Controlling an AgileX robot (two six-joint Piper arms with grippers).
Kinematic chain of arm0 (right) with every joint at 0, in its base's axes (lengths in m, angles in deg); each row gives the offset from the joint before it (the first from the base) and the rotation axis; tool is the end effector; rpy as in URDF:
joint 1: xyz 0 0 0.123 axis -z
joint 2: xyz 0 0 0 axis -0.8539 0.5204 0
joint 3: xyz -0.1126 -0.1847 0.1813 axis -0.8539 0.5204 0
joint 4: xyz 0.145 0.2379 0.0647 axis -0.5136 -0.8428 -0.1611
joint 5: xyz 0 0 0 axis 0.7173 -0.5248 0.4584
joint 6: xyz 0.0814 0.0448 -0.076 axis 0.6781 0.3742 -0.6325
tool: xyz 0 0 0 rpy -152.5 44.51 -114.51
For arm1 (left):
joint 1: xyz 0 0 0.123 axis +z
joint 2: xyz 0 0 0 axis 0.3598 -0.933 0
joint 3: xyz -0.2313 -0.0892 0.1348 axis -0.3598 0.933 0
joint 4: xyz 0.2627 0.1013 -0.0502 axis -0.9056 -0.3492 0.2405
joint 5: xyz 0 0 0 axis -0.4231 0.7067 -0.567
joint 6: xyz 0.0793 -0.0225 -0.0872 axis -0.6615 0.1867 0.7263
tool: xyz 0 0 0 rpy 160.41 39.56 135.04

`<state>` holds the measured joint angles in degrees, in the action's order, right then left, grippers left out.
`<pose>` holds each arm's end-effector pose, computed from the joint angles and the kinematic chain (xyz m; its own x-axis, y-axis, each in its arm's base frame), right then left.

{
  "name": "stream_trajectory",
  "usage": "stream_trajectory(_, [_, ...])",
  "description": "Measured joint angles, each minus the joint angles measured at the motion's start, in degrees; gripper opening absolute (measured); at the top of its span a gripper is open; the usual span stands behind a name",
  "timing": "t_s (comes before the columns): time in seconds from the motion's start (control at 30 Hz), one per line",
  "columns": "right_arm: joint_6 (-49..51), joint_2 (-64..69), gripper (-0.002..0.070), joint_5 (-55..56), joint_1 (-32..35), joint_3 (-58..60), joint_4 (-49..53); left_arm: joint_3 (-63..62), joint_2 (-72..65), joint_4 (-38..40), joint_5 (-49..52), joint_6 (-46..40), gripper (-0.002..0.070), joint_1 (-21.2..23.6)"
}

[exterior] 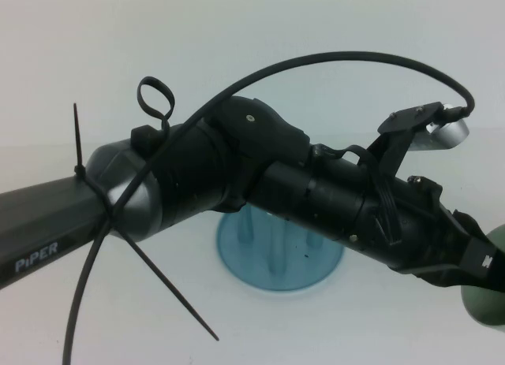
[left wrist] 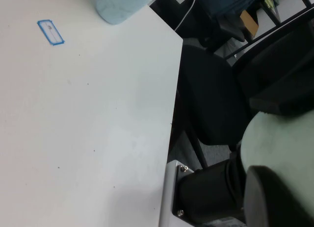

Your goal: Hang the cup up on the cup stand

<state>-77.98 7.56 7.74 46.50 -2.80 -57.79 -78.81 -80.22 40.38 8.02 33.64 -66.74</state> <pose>0.1649 0.0814 0.3017 -0.0927 -0.6987 -0.7093 -0.7775 0.4959 -0.3869 0.2373 -0.3758 0.2918 -0.7123 0.3649 -0.5995 0.6777 0.1356 -0.7227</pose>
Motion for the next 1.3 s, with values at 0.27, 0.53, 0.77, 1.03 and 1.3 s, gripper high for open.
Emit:
stream_trajectory(0.27, [-1.81, 0.24, 0.0633, 0.35, 0.0, 0.11, -1.26, 0.0, 0.0, -2.15, -0.65, 0.0, 0.0009, 0.0])
stream_trajectory(0.53, [-2.14, 0.36, 0.0614, 0.35, 0.0, 0.11, -1.36, 0.0, 0.0, -2.41, -0.69, 0.0, 0.0009, 0.0])
stream_trajectory(0.77, [-2.19, 0.36, 0.0613, 0.48, 0.0, 0.11, -1.36, 0.0, 0.0, -2.57, -0.69, -1.23, 0.0133, 0.0])
stream_trajectory(1.03, [-2.28, 0.36, 0.0613, 0.48, 0.0, 0.11, -1.36, -0.1, 0.0, -2.57, -0.29, -2.36, 0.0309, 1.21])
stream_trajectory(1.3, [-2.28, 0.46, 0.0611, 1.54, 0.0, 0.11, -1.48, -0.1, 0.34, -2.02, 6.88, -2.83, 0.0318, 12.14])
